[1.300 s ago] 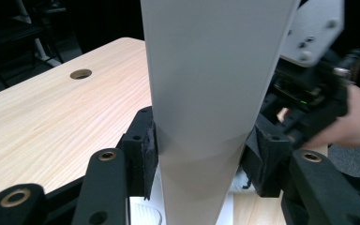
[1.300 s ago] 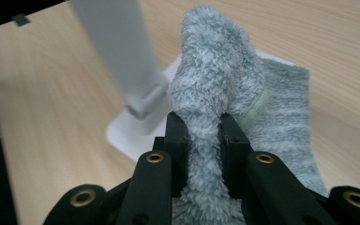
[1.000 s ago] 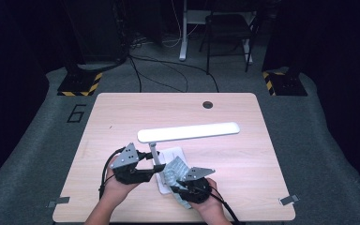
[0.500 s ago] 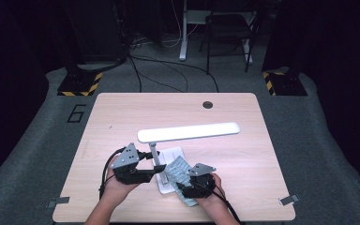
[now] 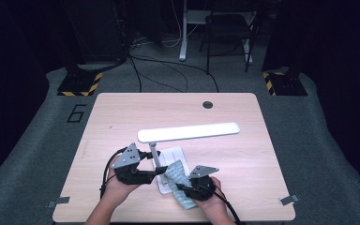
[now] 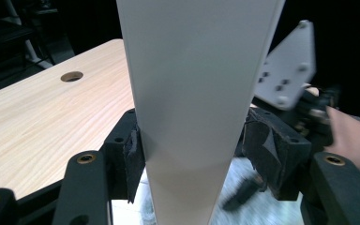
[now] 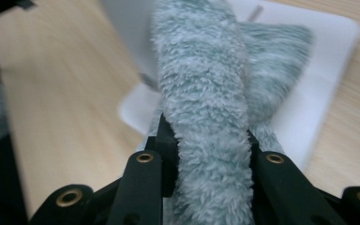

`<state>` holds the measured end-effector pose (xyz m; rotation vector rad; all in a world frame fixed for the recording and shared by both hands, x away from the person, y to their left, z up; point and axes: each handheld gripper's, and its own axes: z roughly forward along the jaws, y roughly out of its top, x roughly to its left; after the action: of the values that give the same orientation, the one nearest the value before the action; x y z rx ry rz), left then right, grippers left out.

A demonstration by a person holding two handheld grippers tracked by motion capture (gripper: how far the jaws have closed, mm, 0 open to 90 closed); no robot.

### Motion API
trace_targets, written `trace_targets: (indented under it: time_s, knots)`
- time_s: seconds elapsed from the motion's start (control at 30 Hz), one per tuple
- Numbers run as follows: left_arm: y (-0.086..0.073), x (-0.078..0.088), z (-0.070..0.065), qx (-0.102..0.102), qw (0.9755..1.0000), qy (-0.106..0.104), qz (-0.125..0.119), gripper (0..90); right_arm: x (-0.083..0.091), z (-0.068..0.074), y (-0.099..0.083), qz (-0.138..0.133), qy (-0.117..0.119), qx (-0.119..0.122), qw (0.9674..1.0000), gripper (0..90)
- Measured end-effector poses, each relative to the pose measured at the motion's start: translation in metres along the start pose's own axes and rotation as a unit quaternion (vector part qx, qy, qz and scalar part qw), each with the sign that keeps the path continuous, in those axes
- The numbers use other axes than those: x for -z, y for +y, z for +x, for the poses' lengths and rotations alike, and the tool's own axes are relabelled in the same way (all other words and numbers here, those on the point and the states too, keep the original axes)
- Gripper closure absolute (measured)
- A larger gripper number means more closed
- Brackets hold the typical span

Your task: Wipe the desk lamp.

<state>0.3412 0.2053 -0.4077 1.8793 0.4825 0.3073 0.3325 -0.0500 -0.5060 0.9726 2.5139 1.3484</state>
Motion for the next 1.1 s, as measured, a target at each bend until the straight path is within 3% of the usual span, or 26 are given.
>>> trace_targets:
  time_s: [0.1,0.13,0.2,0.23,0.3,0.33,0.43,0.57,0.67,0.7,0.9,1.0,1.1]
  knots:
    - [0.000,0.000,0.001,-0.005,1.0000,0.002,0.001,43.0,-0.002,0.016,0.001,0.000,0.004,0.021,0.9998,71.4]
    - [-0.001,0.000,0.001,0.002,1.0000,0.007,-0.002,45.9,-0.004,0.019,0.001,0.002,0.001,0.027,0.9996,71.2]
    - [-0.001,0.002,0.003,0.004,0.9999,0.011,0.000,52.2,-0.007,0.022,0.000,0.007,-0.004,0.045,0.9989,70.3]
    - [-0.002,0.002,0.002,0.006,0.9999,0.013,-0.001,52.2,-0.008,0.022,-0.001,0.005,-0.002,0.042,0.9991,68.8]
    - [-0.002,0.002,0.002,0.000,0.9998,0.018,-0.002,52.5,-0.008,0.024,0.000,0.010,-0.003,0.055,0.9984,61.0]
    - [-0.001,0.002,0.002,0.002,0.9999,0.016,-0.001,52.6,-0.007,0.023,0.000,0.013,-0.010,0.071,0.9973,56.6]
    - [-0.001,0.002,0.002,-0.001,0.9998,0.018,0.000,52.8,-0.006,0.024,-0.002,0.026,-0.069,0.119,0.9901,43.3]
    - [-0.001,0.002,0.002,0.002,0.9999,0.016,-0.001,52.9,-0.010,0.018,-0.004,0.025,-0.068,0.111,0.9912,37.9]
    - [-0.002,0.002,0.001,0.006,0.9999,0.015,-0.003,52.9,-0.016,0.023,-0.005,0.025,-0.086,0.135,0.9868,30.9]
    - [-0.002,0.002,0.002,0.004,0.9999,0.015,-0.002,53.0,-0.018,0.026,-0.006,0.027,-0.088,0.134,0.9868,29.3]
    - [-0.002,0.002,0.003,0.007,0.9999,0.010,-0.003,53.0,-0.019,0.025,-0.007,0.022,-0.095,0.164,0.9817,31.8]
    - [-0.003,0.002,0.004,0.007,0.9999,0.007,-0.006,53.0,-0.017,0.023,-0.008,0.023,-0.088,0.161,0.9827,34.9]
    - [-0.003,0.002,0.005,0.004,0.9999,0.007,-0.007,53.0,-0.014,0.019,-0.008,0.031,-0.080,0.177,0.9805,39.5]
